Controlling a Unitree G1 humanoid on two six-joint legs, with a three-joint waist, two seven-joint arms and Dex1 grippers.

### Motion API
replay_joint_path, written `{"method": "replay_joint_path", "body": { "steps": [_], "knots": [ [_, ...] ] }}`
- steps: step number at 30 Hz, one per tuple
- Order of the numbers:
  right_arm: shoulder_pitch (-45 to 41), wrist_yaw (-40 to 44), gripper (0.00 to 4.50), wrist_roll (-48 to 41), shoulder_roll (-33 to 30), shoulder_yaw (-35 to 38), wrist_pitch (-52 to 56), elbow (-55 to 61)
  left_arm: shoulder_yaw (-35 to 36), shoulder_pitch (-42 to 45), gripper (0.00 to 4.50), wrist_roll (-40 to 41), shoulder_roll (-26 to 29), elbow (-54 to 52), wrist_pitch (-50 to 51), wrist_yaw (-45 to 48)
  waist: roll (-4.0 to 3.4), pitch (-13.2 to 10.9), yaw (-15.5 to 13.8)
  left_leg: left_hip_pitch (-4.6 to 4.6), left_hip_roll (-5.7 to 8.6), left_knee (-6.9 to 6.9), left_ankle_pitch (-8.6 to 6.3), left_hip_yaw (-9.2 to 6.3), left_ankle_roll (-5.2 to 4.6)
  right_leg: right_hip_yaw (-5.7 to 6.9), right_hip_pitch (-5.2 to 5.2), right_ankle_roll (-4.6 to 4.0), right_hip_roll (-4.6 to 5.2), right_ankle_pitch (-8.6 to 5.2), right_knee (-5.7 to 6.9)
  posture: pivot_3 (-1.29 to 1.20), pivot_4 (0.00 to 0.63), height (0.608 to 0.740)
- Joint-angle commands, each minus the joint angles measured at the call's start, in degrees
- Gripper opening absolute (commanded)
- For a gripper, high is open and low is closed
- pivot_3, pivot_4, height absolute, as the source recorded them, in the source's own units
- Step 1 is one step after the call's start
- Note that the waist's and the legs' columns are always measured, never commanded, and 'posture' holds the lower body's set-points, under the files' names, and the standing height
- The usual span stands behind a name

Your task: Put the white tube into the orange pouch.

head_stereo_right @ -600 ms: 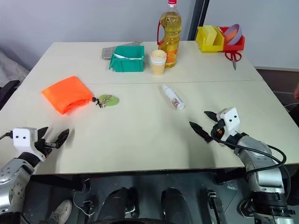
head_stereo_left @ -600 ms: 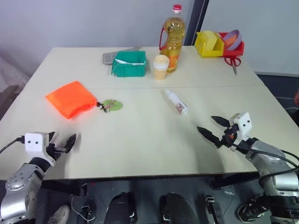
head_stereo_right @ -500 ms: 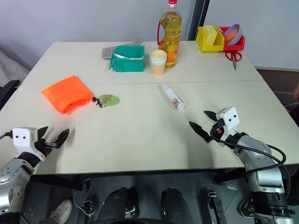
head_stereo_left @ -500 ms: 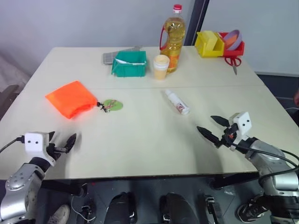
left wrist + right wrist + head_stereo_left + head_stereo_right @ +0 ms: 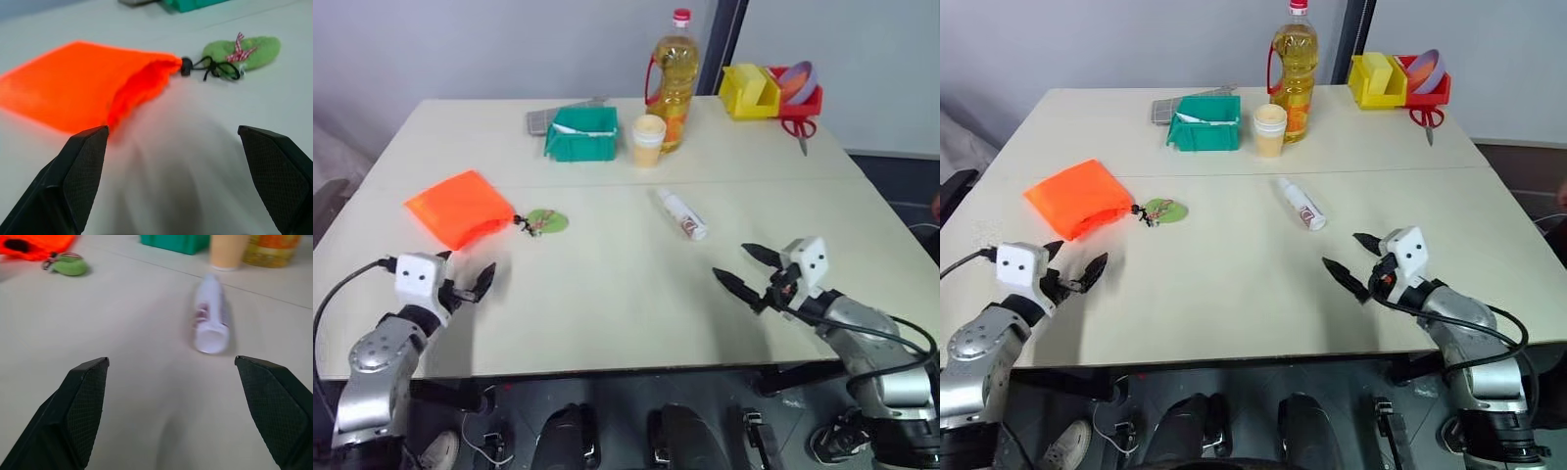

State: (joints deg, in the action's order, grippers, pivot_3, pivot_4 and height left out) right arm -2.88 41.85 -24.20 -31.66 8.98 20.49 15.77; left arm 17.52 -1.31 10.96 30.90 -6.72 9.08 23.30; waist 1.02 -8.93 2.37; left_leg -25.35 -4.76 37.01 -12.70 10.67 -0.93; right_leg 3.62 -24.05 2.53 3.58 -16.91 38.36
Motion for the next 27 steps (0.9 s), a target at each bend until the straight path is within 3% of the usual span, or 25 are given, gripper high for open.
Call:
{"method": "replay_joint_path", "body": {
  "steps": [1, 9, 25, 27],
  "knots": [
    [-2.7, -1.1, 4.29, -2.0, 1.8, -3.4, 2.0, 6.5, -3.1, 2.5, 4.50, -10.6, 0.8, -1.4, -4.3, -7.0, 0.00, 0.0, 0.0, 0.00, 0.00, 0.00, 0.00, 0.00, 0.00, 0.00, 0.00, 0.00, 0.00, 0.00, 0.00, 0.00, 0.150, 0.740],
    [-3.7, -2.7, 4.29, -0.8, 5.6, -8.7, 2.1, 7.3, -7.9, 7.8, 4.50, -24.7, 3.9, 4.8, -5.7, -14.4, 0.01, 0.0, -0.3, -0.03, 0.00, 0.00, 0.01, 0.03, -0.06, 0.01, -0.03, 0.01, 0.00, 0.01, -0.01, 0.00, 0.150, 0.740],
    [-3.8, -4.4, 4.29, -0.3, 8.2, -11.9, 1.9, 8.6, -14.5, 23.6, 4.50, -31.6, 5.1, 24.9, -7.5, -18.4, 0.02, 0.0, -1.4, -0.05, 0.01, 0.02, 0.07, 0.09, -0.16, 0.04, -0.05, 0.23, -0.04, 0.12, 0.01, 0.00, 0.150, 0.740],
    [-3.3, -4.7, 4.50, -0.1, 8.3, -11.9, 1.9, 8.9, -14.6, 24.1, 3.96, -31.9, 5.3, 25.4, -7.7, -18.8, 0.02, 0.0, -1.5, -0.05, 0.01, 0.03, 0.07, 0.10, -0.16, 0.04, -0.05, 0.23, -0.04, 0.12, 0.01, 0.00, 0.150, 0.740]
  ]
}}
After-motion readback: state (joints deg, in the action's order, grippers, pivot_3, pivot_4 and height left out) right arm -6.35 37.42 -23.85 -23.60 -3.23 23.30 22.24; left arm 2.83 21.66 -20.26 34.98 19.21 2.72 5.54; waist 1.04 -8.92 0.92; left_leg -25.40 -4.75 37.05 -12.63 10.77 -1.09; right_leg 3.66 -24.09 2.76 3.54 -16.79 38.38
